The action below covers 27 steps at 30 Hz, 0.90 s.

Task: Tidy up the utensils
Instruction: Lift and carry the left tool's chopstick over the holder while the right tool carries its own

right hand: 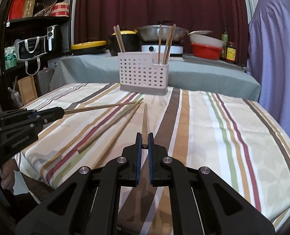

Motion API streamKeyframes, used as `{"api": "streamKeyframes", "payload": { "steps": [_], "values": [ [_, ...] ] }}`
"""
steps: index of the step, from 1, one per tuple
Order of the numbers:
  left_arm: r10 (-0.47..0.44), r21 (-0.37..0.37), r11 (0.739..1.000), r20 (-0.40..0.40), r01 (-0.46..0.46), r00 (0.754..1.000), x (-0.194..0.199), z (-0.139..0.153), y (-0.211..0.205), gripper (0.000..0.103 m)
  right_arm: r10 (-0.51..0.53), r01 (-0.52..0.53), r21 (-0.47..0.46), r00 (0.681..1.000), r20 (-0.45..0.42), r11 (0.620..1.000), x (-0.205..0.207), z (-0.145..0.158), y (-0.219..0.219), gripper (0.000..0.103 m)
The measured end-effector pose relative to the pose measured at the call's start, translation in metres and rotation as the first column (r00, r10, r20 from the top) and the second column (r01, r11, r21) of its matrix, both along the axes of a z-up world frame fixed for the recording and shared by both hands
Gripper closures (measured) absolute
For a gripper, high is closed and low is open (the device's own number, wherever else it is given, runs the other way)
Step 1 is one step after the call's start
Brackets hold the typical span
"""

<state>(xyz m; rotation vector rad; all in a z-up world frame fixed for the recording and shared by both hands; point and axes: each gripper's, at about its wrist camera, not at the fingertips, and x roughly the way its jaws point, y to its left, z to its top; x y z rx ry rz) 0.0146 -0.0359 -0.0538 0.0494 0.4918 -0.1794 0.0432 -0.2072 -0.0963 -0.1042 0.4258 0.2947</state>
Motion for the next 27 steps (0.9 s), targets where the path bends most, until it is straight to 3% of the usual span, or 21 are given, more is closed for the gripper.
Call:
{"api": "streamKeyframes", "payload": {
  "steps": [16,27],
  "values": [
    [0.049,-0.068,0.997,0.171,-0.038,0.984,-0.019,0.071,0.024,0.096,0.001,-0.006,0.029,0.986,0.168,1.0,-0.016,0.07,-0.005,0.097],
    [0.078,-0.119,0.991,0.212,-0.053,0.974,-0.021,0.108,0.039,0.096,0.011,-0.022,0.049,0.973,0.231,0.999,-0.016,0.102,-0.005,0.097]
  ]
}}
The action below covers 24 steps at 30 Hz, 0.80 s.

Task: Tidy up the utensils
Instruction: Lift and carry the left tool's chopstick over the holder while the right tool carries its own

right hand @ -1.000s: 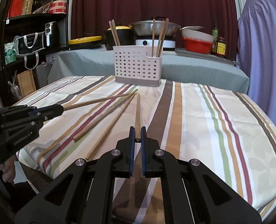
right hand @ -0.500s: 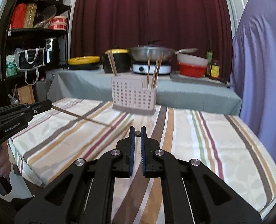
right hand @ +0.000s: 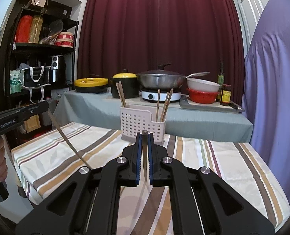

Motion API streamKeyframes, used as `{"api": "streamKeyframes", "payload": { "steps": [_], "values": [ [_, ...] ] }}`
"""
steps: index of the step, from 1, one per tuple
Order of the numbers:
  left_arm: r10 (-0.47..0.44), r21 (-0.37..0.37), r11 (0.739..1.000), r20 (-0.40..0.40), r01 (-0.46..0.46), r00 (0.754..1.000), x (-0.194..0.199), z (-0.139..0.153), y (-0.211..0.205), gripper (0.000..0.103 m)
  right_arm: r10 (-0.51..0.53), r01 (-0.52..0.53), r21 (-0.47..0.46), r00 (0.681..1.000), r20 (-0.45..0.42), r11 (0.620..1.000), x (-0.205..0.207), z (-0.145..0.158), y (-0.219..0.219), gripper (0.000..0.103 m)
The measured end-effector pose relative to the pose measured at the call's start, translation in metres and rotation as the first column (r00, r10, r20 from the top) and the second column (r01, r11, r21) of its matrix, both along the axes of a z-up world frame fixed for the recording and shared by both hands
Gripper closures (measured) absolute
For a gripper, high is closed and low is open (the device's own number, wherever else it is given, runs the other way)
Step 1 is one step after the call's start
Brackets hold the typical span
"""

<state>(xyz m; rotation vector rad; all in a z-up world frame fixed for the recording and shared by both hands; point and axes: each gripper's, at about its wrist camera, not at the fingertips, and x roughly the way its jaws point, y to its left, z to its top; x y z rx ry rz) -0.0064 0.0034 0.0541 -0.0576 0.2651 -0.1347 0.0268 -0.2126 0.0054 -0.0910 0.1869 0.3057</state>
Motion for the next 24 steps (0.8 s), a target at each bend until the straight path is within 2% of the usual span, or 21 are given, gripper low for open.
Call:
{"api": "streamKeyframes", "payload": {
  "steps": [24],
  "values": [
    [0.041,-0.016,0.999,0.013,-0.041,0.999,0.018,0.028,0.017,0.096,0.022,-0.022,0.002,0.999,0.033,1.0,0.02,0.031,0.013,0.097]
  ]
}}
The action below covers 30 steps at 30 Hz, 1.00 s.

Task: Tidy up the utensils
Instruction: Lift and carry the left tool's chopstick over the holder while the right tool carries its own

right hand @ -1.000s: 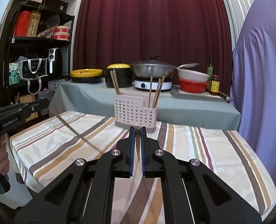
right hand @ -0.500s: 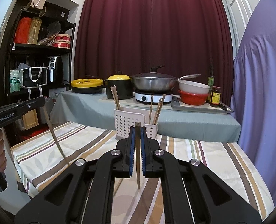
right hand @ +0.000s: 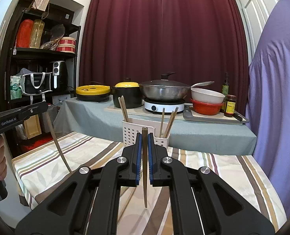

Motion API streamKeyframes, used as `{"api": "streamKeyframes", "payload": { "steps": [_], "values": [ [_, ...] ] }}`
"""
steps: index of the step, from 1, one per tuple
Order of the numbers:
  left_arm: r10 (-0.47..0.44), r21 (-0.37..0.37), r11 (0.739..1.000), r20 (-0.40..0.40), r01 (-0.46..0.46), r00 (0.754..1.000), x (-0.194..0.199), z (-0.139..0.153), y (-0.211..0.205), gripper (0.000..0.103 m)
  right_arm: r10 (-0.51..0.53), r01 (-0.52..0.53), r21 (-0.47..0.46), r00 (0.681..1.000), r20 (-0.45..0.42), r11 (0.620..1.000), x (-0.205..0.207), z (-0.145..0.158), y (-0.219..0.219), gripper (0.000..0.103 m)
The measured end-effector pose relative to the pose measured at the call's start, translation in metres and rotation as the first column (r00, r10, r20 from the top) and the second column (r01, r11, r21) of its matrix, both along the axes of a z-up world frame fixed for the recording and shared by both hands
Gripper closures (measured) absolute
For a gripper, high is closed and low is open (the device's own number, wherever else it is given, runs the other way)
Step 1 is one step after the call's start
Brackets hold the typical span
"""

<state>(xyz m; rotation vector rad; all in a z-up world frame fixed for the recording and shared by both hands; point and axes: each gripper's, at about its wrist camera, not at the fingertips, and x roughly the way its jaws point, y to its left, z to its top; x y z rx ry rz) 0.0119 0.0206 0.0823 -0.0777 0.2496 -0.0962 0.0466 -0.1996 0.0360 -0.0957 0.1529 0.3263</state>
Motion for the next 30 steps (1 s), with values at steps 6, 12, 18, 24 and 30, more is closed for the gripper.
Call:
{"api": "streamKeyframes", "payload": {
  "steps": [6,12,18,24,30],
  "values": [
    [-0.021,-0.017,1.0,0.033,0.022,0.999,0.011,0.016,0.002,0.096,0.021,-0.021,0.017,0.999,0.024,1.0,0.013,0.017,0.004,0.097],
    [-0.049,-0.024,0.998,0.072,0.051,0.996,0.038,0.034,0.004,0.096,0.034,-0.035,0.025,0.997,0.069,0.999,0.039,0.04,0.007,0.097],
    [-0.078,-0.035,0.996,0.108,0.082,0.991,0.076,0.055,0.003,0.096,0.048,-0.053,0.046,0.992,0.117,0.998,0.071,0.068,0.009,0.097],
    [-0.094,-0.031,0.995,0.14,0.099,0.986,0.117,0.077,-0.003,0.096,0.06,-0.069,0.049,0.983,0.173,0.996,0.109,0.1,0.016,0.097],
    [-0.08,-0.029,0.996,0.182,0.087,0.98,0.149,0.096,-0.004,0.096,0.056,-0.067,0.047,0.978,0.202,0.997,0.147,0.122,0.02,0.097]
  ]
}}
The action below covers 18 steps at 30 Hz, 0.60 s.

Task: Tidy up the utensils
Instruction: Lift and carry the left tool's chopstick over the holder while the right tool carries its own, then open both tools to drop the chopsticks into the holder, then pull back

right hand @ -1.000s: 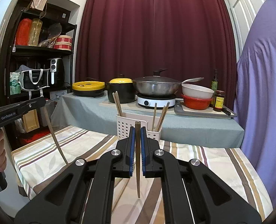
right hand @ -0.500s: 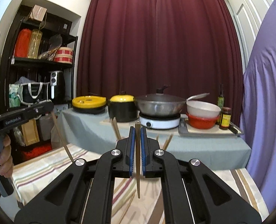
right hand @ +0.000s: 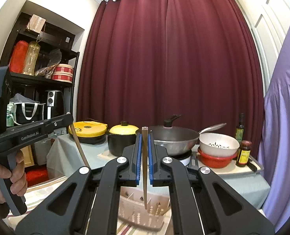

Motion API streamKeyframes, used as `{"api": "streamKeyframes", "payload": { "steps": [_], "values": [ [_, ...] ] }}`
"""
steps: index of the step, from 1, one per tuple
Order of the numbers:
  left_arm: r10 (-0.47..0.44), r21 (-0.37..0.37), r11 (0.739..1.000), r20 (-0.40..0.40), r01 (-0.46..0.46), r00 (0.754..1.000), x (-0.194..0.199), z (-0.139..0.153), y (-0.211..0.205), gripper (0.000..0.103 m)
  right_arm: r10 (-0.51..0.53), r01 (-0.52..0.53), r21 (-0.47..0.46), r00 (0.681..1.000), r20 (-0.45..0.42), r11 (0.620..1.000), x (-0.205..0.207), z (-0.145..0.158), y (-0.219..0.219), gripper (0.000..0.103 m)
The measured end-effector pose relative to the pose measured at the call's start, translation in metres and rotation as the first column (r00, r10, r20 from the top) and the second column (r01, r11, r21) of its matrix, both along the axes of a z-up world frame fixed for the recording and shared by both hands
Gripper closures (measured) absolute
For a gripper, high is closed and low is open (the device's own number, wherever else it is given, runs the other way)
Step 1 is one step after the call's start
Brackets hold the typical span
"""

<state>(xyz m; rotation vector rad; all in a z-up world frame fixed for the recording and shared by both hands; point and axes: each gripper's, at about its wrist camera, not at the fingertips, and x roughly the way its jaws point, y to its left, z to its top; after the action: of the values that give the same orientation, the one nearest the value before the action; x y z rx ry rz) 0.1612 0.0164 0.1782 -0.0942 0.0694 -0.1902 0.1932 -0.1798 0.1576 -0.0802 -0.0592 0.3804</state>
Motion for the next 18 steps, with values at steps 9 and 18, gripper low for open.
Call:
{"api": "streamKeyframes", "payload": {
  "steps": [9,18],
  "values": [
    [0.058,0.026,0.998,0.007,-0.058,0.998,0.047,-0.003,0.003,0.096,-0.028,0.028,-0.015,1.0,-0.013,0.999,0.048,-0.002,0.002,0.097],
    [0.072,0.037,0.997,-0.08,-0.07,0.994,0.081,-0.043,0.003,0.096,-0.049,0.045,-0.038,0.995,-0.092,0.998,0.088,-0.037,0.007,0.097]
  ]
}}
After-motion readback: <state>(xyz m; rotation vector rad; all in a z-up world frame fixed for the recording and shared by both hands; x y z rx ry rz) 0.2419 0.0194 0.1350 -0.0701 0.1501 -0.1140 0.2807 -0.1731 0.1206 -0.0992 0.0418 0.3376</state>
